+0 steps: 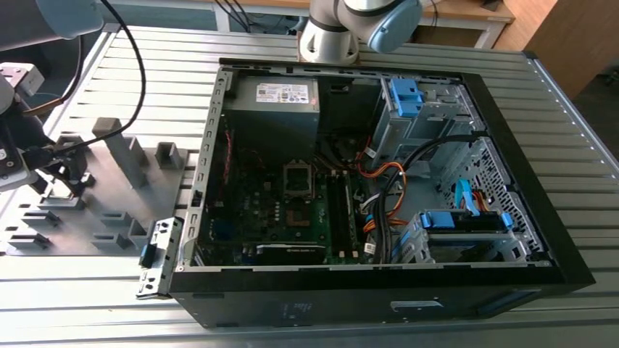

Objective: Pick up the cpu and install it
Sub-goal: 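Pick up the cpu and move it towards the insertion slot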

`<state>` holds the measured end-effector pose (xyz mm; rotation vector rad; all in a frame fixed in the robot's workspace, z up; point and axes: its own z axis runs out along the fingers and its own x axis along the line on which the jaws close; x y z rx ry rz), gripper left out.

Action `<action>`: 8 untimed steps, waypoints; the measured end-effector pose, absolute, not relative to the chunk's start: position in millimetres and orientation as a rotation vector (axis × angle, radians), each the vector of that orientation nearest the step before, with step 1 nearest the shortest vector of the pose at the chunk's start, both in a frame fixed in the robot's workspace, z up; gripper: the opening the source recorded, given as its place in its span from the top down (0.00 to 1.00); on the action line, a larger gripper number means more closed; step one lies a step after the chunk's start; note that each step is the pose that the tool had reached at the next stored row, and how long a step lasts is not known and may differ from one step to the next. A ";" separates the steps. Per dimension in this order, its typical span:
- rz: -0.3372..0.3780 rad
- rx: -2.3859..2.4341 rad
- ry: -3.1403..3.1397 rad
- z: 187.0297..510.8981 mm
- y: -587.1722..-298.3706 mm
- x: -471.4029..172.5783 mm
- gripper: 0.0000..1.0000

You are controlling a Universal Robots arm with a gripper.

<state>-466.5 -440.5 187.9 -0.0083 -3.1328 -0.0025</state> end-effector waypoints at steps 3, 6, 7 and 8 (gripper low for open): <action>-0.003 -0.008 -3.135 187.9 -440.4 -466.5 0.42; -0.003 -0.008 -3.136 186.7 -440.5 -466.6 0.42; -0.003 -0.008 -3.137 186.2 -440.5 -466.6 0.42; -0.002 -0.008 -3.137 186.2 -440.5 -466.6 0.42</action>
